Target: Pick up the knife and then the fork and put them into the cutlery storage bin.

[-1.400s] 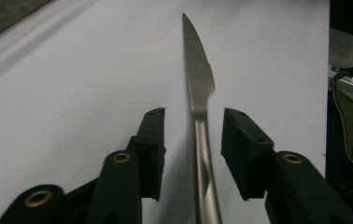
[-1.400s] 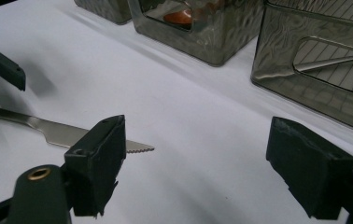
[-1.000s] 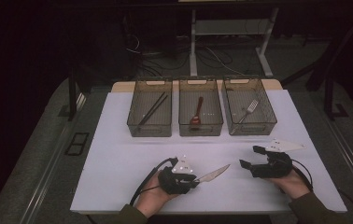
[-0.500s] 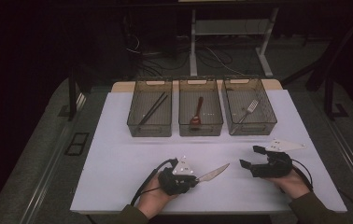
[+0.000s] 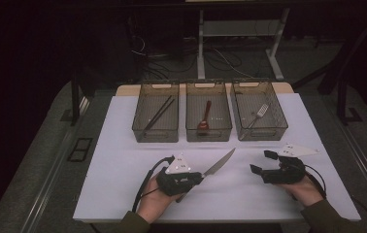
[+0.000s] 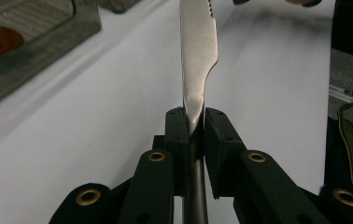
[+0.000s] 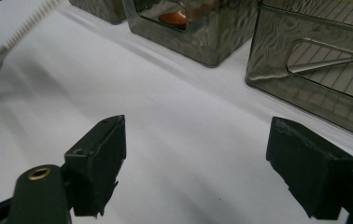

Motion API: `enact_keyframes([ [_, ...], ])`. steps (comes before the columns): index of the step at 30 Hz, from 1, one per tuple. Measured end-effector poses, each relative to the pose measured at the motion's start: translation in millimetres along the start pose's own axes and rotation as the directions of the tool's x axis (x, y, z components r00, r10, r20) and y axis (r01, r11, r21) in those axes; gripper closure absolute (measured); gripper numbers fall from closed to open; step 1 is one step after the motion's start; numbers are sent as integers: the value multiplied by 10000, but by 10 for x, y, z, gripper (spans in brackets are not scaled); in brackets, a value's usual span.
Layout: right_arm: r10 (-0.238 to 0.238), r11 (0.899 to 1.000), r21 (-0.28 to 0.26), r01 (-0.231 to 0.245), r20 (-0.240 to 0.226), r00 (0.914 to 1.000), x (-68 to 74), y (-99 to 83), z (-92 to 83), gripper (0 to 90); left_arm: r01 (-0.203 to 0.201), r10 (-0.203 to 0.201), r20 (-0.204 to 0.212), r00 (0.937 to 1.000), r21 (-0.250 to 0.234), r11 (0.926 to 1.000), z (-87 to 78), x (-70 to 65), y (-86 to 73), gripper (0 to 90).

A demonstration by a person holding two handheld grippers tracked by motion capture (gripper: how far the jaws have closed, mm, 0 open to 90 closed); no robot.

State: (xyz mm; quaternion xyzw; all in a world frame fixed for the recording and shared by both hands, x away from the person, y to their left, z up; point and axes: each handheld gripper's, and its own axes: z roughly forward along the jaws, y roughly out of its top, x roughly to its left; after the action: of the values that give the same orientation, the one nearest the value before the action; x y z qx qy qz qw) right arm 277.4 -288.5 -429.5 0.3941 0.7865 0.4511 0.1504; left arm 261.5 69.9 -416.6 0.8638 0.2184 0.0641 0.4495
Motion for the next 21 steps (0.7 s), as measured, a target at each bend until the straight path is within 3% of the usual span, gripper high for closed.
enact_keyframes([
  [3, 9, 10000, -41, -9, -15, 10000, 7, 9, -7, 191, 19, -20, -32, 10000, -433, 9991, -44, -11, 36, 794],
  [4, 35, 10000, -65, -35, -18, 10000, 10, 13, -11, 191, -163, 162, -21, 9999, -408, 9990, -84, 4, 59, 794],
  [10, -135, 9996, -254, 130, -204, 9997, 61, 69, -35, 190, -40, 30, -100, 9999, -1023, 9947, -175, 25, 116, 795],
  [15, -229, 9986, -484, 192, -757, 9969, 150, 194, -44, 189, 8, -46, -308, 9995, -1204, 9927, -187, 60, 149, 796],
  [21, -28, 9969, -784, -100, -1609, 9870, 284, 398, 10, 218, 185, -288, -714, 9970, -1406, 9899, -178, 111, 204, 796],
])
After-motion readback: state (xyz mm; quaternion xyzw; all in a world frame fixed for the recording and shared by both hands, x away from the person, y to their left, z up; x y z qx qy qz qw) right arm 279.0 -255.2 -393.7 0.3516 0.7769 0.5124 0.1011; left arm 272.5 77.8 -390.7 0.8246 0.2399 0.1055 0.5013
